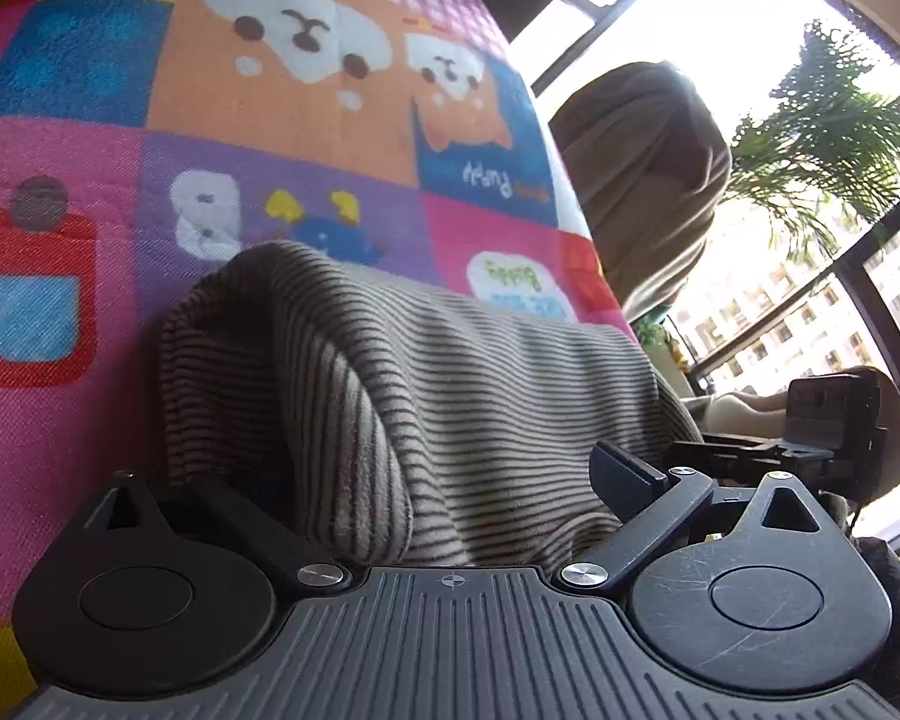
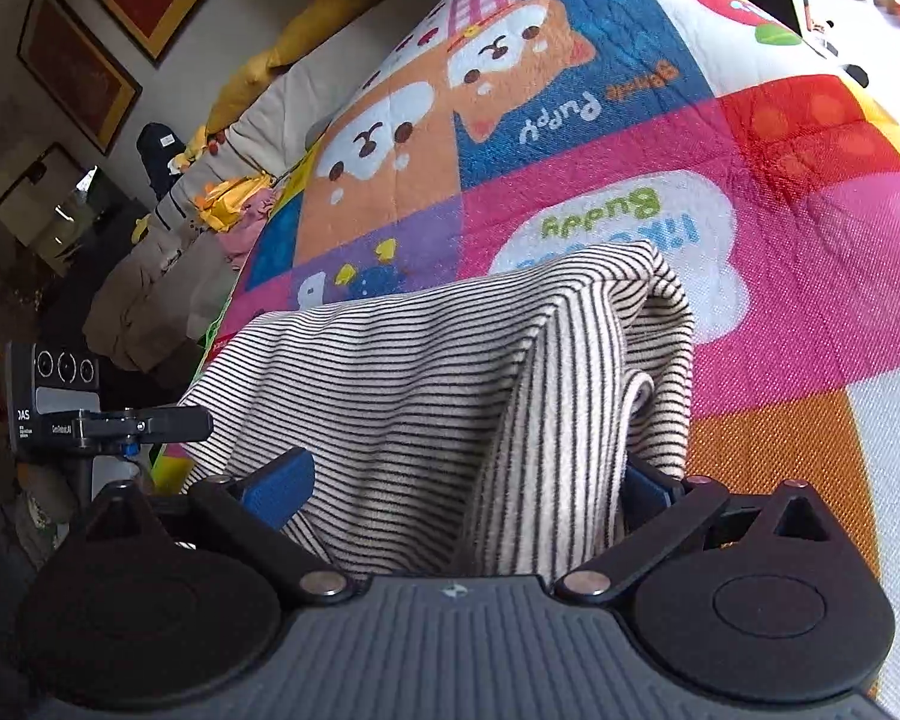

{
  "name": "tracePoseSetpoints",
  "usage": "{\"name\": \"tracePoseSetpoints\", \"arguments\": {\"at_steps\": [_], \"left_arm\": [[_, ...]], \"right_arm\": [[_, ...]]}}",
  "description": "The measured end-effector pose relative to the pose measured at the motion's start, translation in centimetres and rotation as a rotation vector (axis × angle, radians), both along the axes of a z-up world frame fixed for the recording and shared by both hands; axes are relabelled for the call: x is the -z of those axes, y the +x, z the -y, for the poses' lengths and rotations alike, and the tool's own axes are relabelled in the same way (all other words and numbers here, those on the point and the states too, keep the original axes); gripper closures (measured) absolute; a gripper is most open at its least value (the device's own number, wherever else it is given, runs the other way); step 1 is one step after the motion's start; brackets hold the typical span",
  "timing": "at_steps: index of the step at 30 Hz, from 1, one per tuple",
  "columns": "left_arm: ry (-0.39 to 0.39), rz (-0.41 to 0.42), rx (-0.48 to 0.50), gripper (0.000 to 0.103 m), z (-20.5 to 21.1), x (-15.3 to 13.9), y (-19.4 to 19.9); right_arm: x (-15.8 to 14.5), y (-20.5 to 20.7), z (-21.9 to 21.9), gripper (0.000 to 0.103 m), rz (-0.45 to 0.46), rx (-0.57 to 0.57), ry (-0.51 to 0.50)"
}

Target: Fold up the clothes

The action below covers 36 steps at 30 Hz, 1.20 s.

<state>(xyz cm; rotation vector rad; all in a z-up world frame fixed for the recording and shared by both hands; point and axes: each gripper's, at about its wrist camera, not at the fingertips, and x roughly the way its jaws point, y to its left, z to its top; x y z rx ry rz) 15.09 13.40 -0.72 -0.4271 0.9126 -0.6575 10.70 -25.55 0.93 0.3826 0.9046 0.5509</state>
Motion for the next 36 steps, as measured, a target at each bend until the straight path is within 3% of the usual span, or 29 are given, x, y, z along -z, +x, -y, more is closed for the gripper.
{"name": "tracePoseSetpoints", "arguments": {"at_steps": [4, 5, 6, 7, 9, 12, 16, 18, 23, 29, 31, 33, 35, 36], "left_arm": [[-0.007, -0.025, -0.049, 0.006, -0.1, -0.1, 0.5], [-0.006, -0.030, -0.058, 0.011, -0.2, -0.1, 0.6], [-0.005, -0.036, -0.066, 0.028, -0.3, 0.0, 0.7], [-0.004, -0.041, -0.075, 0.036, -0.5, 0.0, 0.7], [-0.006, -0.048, -0.078, 0.039, -0.8, 0.3, 0.8], [0.014, -0.020, -0.067, 0.046, -0.8, 0.3, 0.2], [0.042, -0.011, -0.078, 0.073, -0.5, -0.2, 0.0], [0.026, 0.003, -0.070, 0.076, -0.7, -1.0, -0.5], [0.016, 0.112, 0.030, 0.076, -1.0, -4.2, -5.0], [0.045, 0.110, 0.089, 0.076, -1.4, -3.5, -9.4], [0.036, 0.082, 0.081, 0.061, -1.5, -2.7, -9.6], [0.028, 0.041, 0.058, 0.051, -1.6, -1.6, -9.1], [0.014, 0.001, 0.043, 0.045, -1.5, -0.7, -8.4], [0.009, -0.015, 0.033, 0.043, -1.4, -0.3, -8.1]], "right_arm": [[0.2, 0.9, -0.2, 0.006, 0.018, 0.046, -0.012], [0.4, 1.1, -0.1, 0.009, 0.018, 0.061, -0.004], [0.5, 1.3, 0.2, 0.013, 0.018, 0.075, 0.009], [0.6, 1.2, 0.5, 0.016, 0.018, 0.089, 0.015], [0.7, 1.0, 1.1, 0.030, 0.017, 0.114, 0.020], [1.0, 0.2, 1.9, 0.039, 0.025, 0.135, 0.032], [0.8, -0.7, 2.1, 0.045, 0.034, 0.140, 0.033], [0.4, -1.4, 2.2, 0.051, 0.037, 0.132, 0.036], [-0.7, -3.3, 2.6, 0.060, 0.044, 0.111, 0.043], [-1.7, -5.3, 2.9, 0.061, 0.051, 0.084, 0.049], [-1.3, -5.4, 2.5, 0.057, 0.051, 0.066, 0.030], [-0.4, -5.2, 1.8, 0.035, 0.043, 0.067, 0.023], [0.8, -4.9, 0.7, 0.028, 0.032, 0.065, 0.032], [0.9, -4.9, 0.2, 0.019, 0.034, 0.056, 0.044]]}}
